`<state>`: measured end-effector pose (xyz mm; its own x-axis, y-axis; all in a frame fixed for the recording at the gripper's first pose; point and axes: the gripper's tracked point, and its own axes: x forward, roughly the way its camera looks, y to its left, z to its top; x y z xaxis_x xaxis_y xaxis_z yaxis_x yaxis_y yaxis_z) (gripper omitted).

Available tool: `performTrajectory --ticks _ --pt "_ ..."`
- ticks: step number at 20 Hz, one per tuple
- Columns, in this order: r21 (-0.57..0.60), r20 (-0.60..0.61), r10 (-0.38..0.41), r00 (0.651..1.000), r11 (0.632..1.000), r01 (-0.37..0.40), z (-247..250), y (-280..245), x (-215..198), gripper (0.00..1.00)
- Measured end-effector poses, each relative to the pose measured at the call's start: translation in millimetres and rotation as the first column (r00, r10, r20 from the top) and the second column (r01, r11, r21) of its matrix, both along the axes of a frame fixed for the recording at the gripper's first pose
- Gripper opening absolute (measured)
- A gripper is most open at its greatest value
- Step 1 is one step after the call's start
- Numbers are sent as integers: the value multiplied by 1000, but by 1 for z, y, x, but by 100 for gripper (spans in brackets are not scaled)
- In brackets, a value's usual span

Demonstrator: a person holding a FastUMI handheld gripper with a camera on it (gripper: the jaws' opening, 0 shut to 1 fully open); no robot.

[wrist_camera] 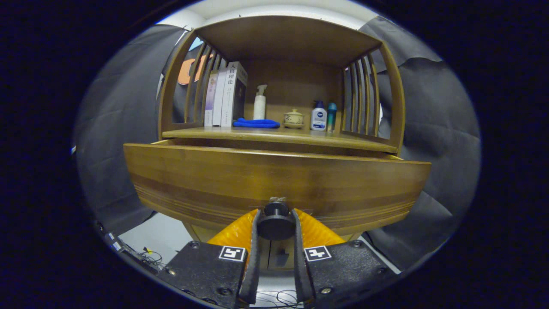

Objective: Pull open the drawer, take out the items inside it, and place them on the countertop above the cabinet.

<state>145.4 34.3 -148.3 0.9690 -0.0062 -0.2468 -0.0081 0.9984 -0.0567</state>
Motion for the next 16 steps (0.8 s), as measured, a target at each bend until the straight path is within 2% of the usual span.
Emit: performTrajectory --ticks 2,16 --pt "1 0 -2 1000 1000 2 -2 -3 -20 37" --pt "28 -30 19 999 999 -18 -15 0 -77 37"
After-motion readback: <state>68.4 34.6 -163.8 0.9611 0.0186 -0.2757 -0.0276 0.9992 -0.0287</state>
